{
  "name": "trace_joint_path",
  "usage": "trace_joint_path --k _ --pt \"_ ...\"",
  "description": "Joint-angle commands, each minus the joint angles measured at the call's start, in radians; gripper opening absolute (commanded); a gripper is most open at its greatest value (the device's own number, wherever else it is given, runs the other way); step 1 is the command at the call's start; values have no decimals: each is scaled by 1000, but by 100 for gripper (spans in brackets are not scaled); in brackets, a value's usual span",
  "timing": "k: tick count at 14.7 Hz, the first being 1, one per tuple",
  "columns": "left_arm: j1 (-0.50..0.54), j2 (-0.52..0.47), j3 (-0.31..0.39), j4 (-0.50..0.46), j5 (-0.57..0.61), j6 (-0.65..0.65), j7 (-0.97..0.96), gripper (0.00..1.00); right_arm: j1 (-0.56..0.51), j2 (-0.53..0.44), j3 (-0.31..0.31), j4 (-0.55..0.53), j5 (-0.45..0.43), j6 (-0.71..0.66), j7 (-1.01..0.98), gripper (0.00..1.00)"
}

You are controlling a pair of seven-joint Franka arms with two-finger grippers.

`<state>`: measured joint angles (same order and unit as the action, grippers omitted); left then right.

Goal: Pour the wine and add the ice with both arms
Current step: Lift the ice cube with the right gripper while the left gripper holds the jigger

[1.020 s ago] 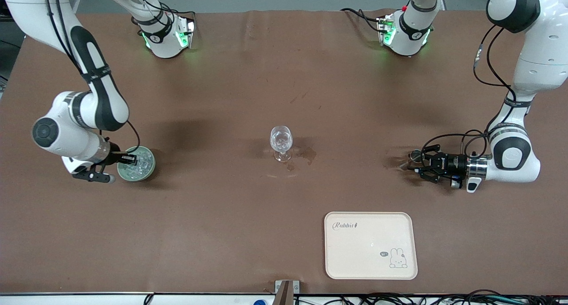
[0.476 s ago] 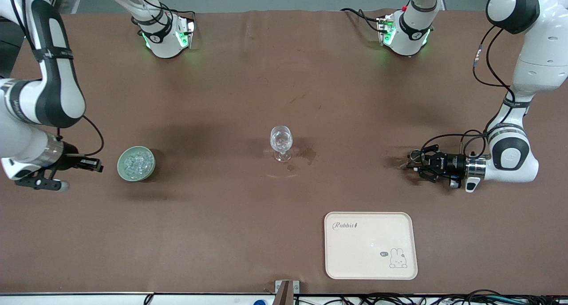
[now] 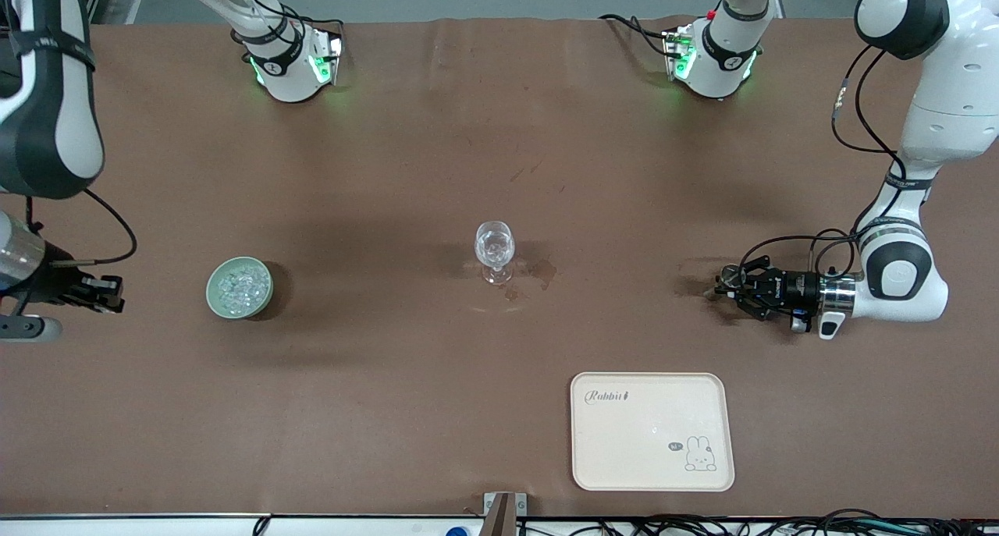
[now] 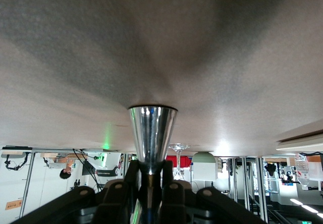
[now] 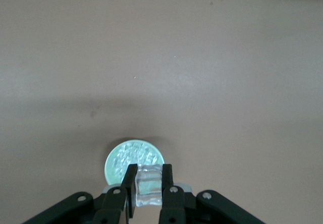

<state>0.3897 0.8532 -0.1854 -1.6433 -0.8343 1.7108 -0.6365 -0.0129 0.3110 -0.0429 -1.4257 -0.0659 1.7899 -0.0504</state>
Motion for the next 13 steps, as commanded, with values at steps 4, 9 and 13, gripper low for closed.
trace_joint_path --k 4,9,13 --pt "5 -13 -77 3 -63 -2 -14 3 83 -99 5 56 -6 -207 7 4" --pt "-5 -42 -150 -3 -86 6 -41 1 84 -230 8 -54 6 -213 0 4" --pt "-12 -95 -235 -19 -88 42 -144 1 71 -250 0 -62 6 -222 -9 4"
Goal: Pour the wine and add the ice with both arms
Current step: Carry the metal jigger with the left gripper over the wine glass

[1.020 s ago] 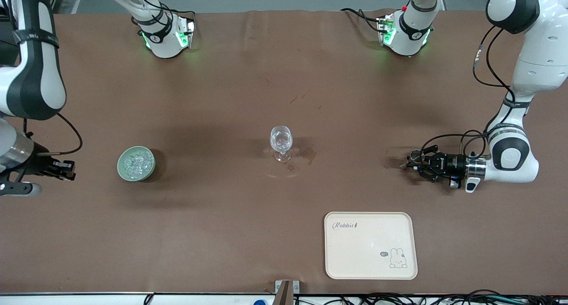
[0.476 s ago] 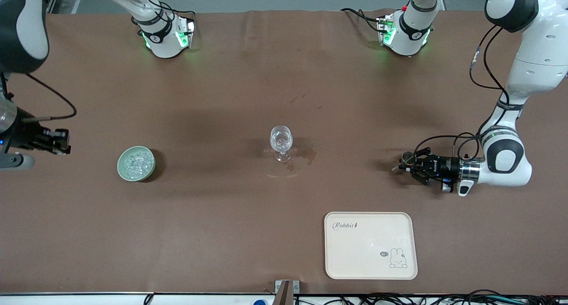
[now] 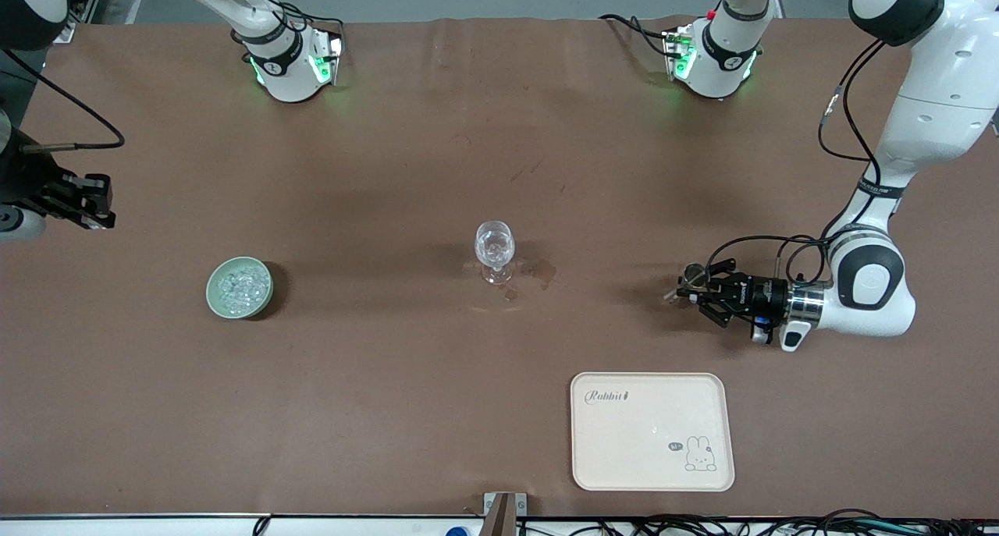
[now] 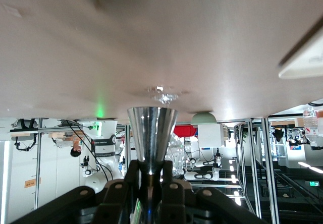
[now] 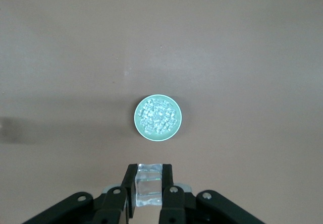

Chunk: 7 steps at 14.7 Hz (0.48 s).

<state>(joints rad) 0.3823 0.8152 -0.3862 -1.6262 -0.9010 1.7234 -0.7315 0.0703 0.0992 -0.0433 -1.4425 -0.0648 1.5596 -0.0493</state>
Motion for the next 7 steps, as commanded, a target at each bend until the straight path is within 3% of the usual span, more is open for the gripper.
trace_joint_path --k 1,7 --pt "-5 -80 -66 -61 -21 68 -66 1 -18 -42 0 -47 6 5 -11 4" --pt "-8 -160 -249 -176 -21 309 -196 1 -41 -76 -3 -81 6 7 -38 4"
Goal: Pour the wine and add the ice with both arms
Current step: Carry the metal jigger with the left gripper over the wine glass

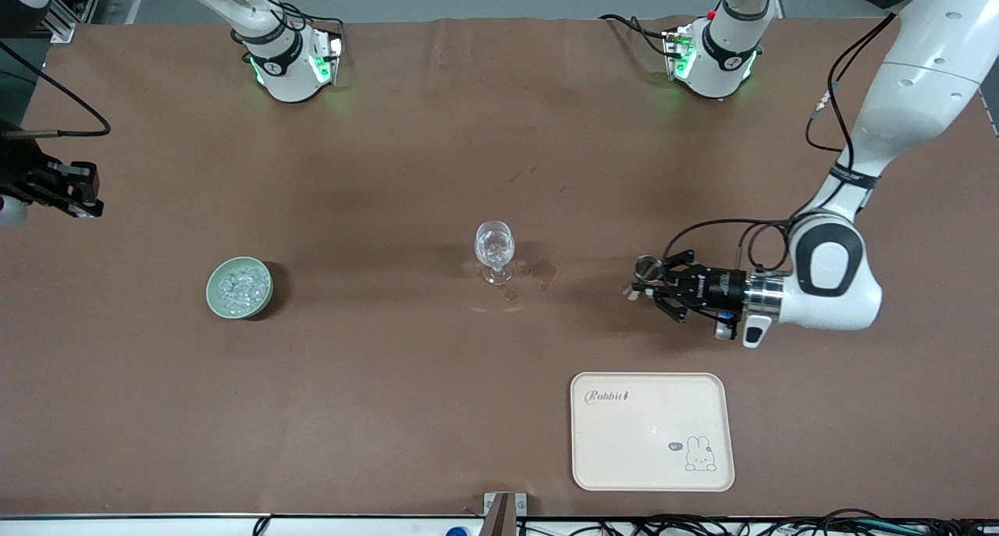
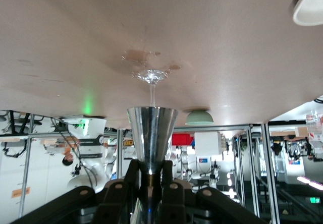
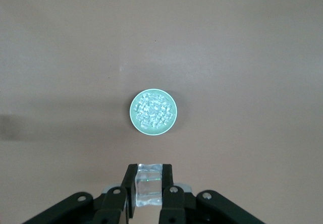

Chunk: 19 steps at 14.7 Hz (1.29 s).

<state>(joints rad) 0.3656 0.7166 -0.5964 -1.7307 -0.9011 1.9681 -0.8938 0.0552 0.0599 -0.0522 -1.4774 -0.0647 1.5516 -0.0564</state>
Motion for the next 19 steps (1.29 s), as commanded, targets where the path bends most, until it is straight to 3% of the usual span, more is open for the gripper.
trace_joint_path --k 1,13,17,19 --pt "1 -75 -51 -85 -19 92 -45 1 -32 -35 6 -44 6 15 -43 4" --pt "-249 -180 -82 -96 -6 353 -394 1 -69 -34 5 -43 49 25 -79 4" --pt "-289 -210 -77 -105 4 373 -445 1 -67 -34 6 -44 49 25 -79 4" --pt "-292 -229 -77 -118 69 373 -506 1 -67 -34 6 -44 49 27 -79 4"
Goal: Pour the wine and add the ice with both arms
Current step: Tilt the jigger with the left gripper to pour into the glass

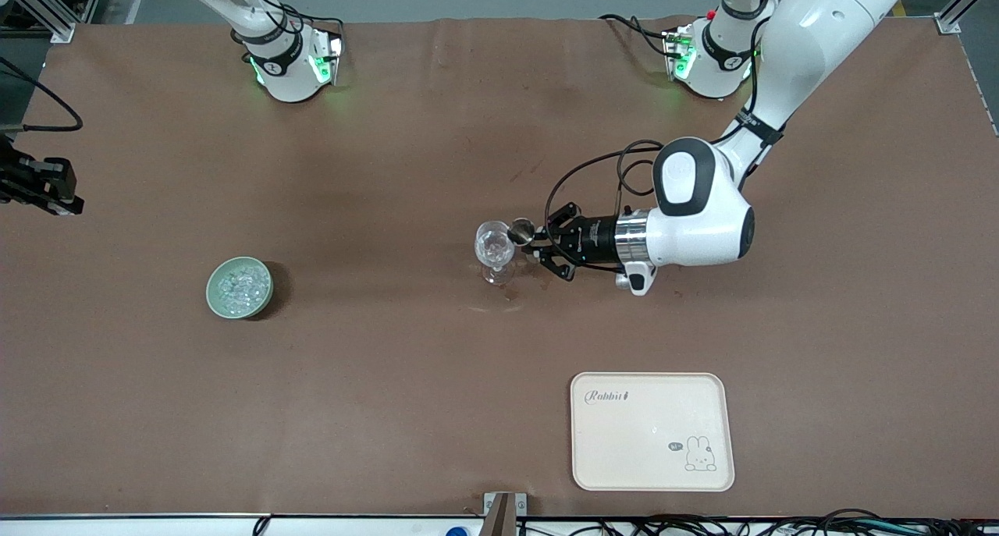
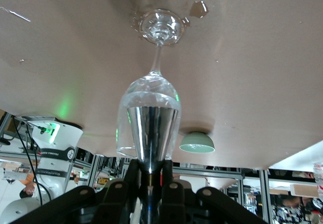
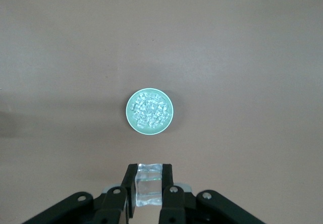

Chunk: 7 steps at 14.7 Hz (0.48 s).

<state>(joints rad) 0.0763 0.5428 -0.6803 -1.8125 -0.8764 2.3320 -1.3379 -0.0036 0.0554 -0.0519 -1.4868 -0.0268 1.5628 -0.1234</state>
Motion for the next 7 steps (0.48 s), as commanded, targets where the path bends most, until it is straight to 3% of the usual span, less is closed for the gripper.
trace_joint_path --k 1,7 --pt "-7 -57 7 -31 89 9 -111 1 -7 -29 6 -35 11 16 -12 4" --pt "-53 -57 5 1 276 10 -308 1 -7 -28 6 -35 13 16 -10 4"
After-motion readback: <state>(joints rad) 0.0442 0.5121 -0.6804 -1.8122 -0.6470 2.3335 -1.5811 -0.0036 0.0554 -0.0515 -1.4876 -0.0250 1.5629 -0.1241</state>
